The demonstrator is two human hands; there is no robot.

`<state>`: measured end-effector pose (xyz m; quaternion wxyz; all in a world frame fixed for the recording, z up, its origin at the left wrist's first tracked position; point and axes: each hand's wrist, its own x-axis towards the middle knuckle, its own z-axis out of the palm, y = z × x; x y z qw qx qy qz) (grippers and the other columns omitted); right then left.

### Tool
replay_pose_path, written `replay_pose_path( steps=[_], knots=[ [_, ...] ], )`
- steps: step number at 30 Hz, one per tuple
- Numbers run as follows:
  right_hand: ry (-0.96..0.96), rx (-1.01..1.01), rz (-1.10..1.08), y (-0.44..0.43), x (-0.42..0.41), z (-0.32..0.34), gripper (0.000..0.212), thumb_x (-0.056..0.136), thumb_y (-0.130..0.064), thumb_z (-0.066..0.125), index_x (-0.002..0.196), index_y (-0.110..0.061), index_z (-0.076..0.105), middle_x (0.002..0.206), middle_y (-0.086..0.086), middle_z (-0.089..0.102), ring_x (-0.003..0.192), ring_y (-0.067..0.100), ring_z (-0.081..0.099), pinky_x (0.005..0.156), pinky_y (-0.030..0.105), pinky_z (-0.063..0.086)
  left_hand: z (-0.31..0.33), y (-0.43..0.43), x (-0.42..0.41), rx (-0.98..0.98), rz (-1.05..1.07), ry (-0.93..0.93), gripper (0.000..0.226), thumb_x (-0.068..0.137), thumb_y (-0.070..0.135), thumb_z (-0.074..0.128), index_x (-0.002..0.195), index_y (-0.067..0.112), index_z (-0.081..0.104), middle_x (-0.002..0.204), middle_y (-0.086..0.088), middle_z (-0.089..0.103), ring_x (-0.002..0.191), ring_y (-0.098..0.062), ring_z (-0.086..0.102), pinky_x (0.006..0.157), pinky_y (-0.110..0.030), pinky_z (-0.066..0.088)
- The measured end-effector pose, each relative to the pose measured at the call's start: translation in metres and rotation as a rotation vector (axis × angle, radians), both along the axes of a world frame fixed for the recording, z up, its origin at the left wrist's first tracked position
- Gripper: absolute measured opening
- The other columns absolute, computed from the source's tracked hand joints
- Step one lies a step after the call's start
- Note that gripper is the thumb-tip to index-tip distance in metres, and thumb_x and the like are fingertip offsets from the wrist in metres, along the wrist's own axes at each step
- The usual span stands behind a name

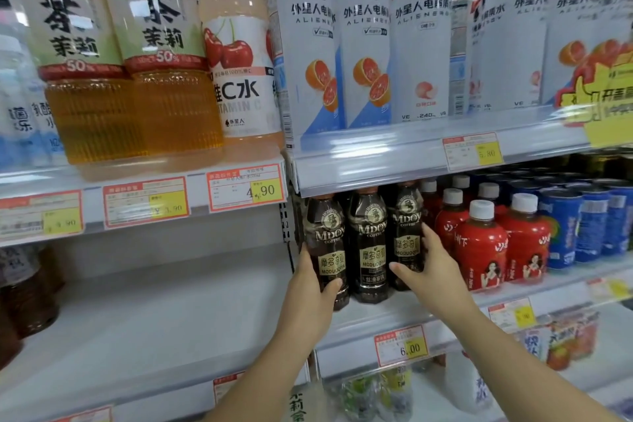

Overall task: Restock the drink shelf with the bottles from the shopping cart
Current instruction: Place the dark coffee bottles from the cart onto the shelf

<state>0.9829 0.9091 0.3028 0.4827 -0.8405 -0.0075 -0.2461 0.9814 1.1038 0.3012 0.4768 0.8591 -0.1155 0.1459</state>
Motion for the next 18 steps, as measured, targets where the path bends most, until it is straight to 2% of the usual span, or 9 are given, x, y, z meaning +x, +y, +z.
replay_pose_path(
  steps=[3, 6, 9, 11, 13, 15, 18],
  knots=[
    [-0.016, -0.040, -0.048, -0.001, 0.006, -0.006, 0.088, 0.074, -0.018, 0.076, 0.145, -0.017, 0.024, 0.131, 0.004, 0.054, 0.121, 0.022, 0.051, 0.100, 0.039, 0.045, -0.001, -0.001, 0.005, 0.007, 0.001, 0.000, 0.074, 0.089, 0.011, 0.060, 0.146, 0.031, 0.017, 0.134, 0.006, 0.053, 0.121, -0.012, 0.050, 0.098, -0.028, 0.041],
    [-0.015, -0.113, -0.104, 0.003, 0.011, -0.011, 0.090, 0.075, -0.019, 0.075, 0.147, -0.016, 0.019, 0.134, 0.008, 0.051, 0.119, 0.024, 0.052, 0.097, 0.039, 0.046, -0.002, 0.000, 0.008, 0.005, -0.013, 0.012, 0.073, 0.089, 0.011, 0.060, 0.146, 0.029, 0.017, 0.135, 0.005, 0.052, 0.121, -0.012, 0.049, 0.099, -0.028, 0.040],
    [-0.021, -0.082, -0.134, 0.009, 0.005, -0.008, 0.090, 0.079, -0.017, 0.072, 0.148, -0.012, 0.014, 0.142, 0.010, 0.041, 0.129, 0.024, 0.041, 0.104, 0.034, 0.037, 0.000, 0.001, 0.004, -0.004, -0.011, 0.009, 0.077, 0.087, 0.016, 0.062, 0.146, 0.030, 0.015, 0.138, 0.004, 0.049, 0.124, -0.013, 0.048, 0.103, -0.036, 0.042],
    [-0.153, -0.041, -0.214, 0.017, -0.010, -0.008, 0.079, 0.082, -0.015, 0.069, 0.146, -0.010, 0.022, 0.145, 0.009, 0.036, 0.134, 0.021, 0.033, 0.109, 0.031, 0.029, 0.001, 0.005, -0.007, 0.025, -0.001, -0.024, 0.080, 0.087, 0.022, 0.062, 0.147, 0.032, 0.010, 0.144, 0.006, 0.040, 0.129, -0.015, 0.043, 0.105, -0.036, 0.039],
    [-0.400, -0.078, -0.267, 0.035, -0.030, -0.011, 0.056, 0.085, -0.017, 0.062, 0.137, -0.012, 0.041, 0.136, 0.005, 0.044, 0.127, 0.017, 0.039, 0.107, 0.029, 0.031, 0.002, 0.019, -0.027, 0.119, 0.035, -0.107, 0.078, 0.090, 0.028, 0.058, 0.149, 0.031, 0.007, 0.149, 0.013, 0.028, 0.135, -0.011, 0.033, 0.105, -0.026, 0.032],
    [-0.534, -0.132, -0.146, 0.062, -0.047, -0.019, 0.038, 0.085, -0.022, 0.054, 0.122, -0.016, 0.053, 0.120, -0.003, 0.051, 0.114, 0.010, 0.046, 0.099, 0.027, 0.037, -0.002, 0.043, -0.050, 0.222, 0.085, -0.258, 0.064, 0.093, 0.029, 0.053, 0.146, 0.034, 0.018, 0.145, 0.018, 0.031, 0.131, -0.005, 0.034, 0.099, -0.020, 0.031],
    [-0.539, -0.245, 0.155, 0.115, -0.062, -0.039, 0.023, 0.085, -0.020, 0.051, 0.107, -0.019, 0.059, 0.105, -0.003, 0.059, 0.101, 0.009, 0.052, 0.088, 0.024, 0.042, -0.023, 0.092, -0.080, 0.291, 0.120, -0.377, 0.042, 0.092, 0.028, 0.048, 0.133, 0.037, 0.042, 0.128, 0.022, 0.042, 0.117, -0.003, 0.045, 0.097, -0.024, 0.039]
  ],
)
